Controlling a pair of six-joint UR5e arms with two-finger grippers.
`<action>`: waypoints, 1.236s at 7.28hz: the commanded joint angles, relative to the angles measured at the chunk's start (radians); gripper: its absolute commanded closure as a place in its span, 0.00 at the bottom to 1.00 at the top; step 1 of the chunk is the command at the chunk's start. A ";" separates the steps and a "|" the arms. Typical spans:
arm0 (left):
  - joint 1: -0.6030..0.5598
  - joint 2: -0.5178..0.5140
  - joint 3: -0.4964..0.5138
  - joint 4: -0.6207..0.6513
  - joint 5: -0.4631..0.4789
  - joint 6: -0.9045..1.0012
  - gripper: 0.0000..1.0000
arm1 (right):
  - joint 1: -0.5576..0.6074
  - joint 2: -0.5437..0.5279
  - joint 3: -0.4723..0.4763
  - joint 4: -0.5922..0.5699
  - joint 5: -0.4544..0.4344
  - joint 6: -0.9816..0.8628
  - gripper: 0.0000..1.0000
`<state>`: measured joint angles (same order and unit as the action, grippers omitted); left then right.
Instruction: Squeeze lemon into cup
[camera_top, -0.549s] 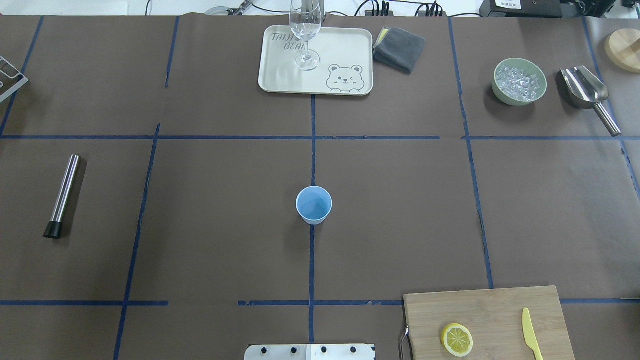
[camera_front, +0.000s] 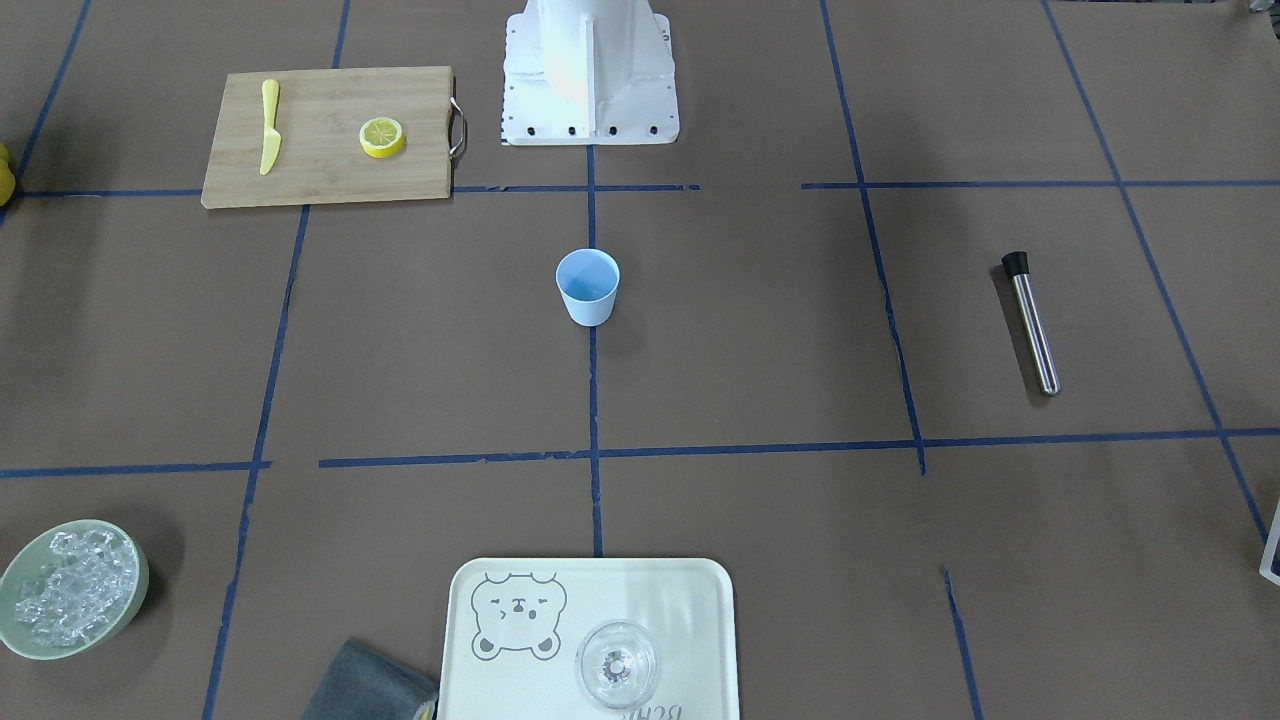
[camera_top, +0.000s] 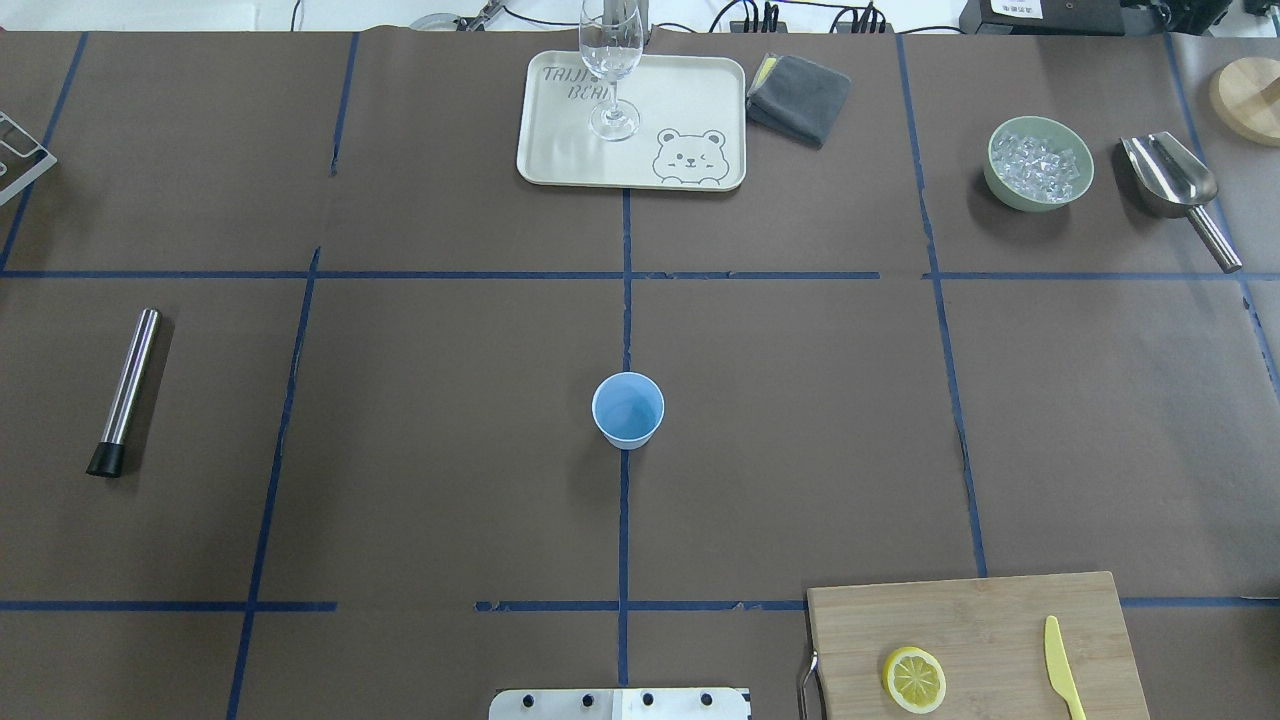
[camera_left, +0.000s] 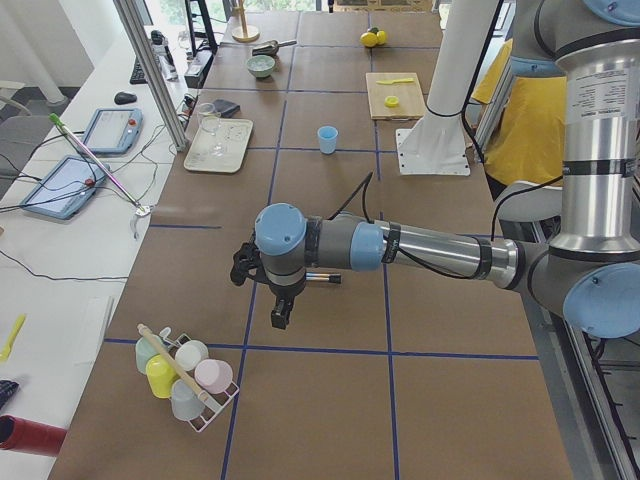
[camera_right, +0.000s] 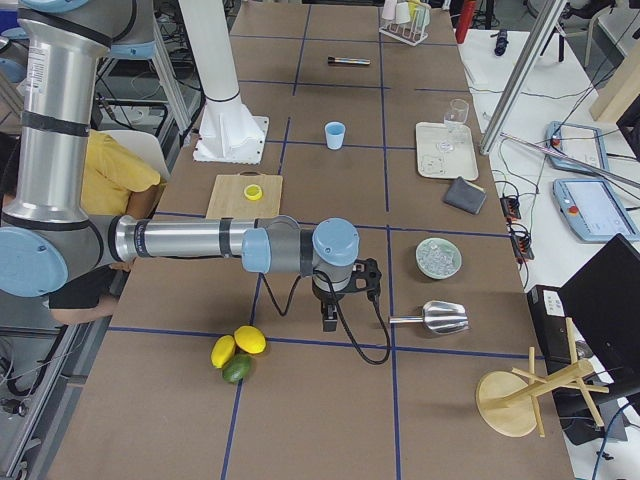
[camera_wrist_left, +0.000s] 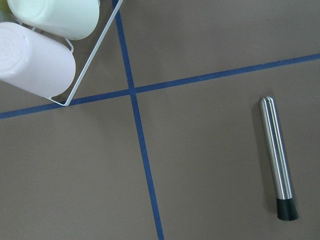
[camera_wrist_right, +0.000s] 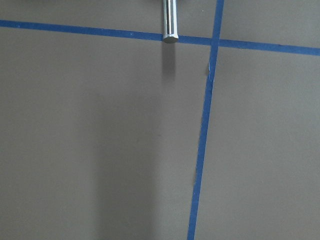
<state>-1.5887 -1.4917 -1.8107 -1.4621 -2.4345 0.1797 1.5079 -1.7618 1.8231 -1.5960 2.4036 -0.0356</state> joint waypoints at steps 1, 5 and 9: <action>-0.002 0.004 -0.004 -0.001 0.000 0.000 0.00 | 0.000 -0.002 0.002 0.051 0.003 0.002 0.00; 0.001 -0.007 0.014 -0.009 -0.015 -0.006 0.00 | -0.041 -0.011 0.015 0.138 0.091 0.070 0.00; 0.001 -0.002 -0.031 -0.012 -0.015 -0.005 0.00 | -0.298 -0.050 0.071 0.480 0.077 0.596 0.00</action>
<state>-1.5877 -1.4936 -1.8265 -1.4728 -2.4497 0.1766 1.3040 -1.7944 1.8731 -1.2267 2.4892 0.3937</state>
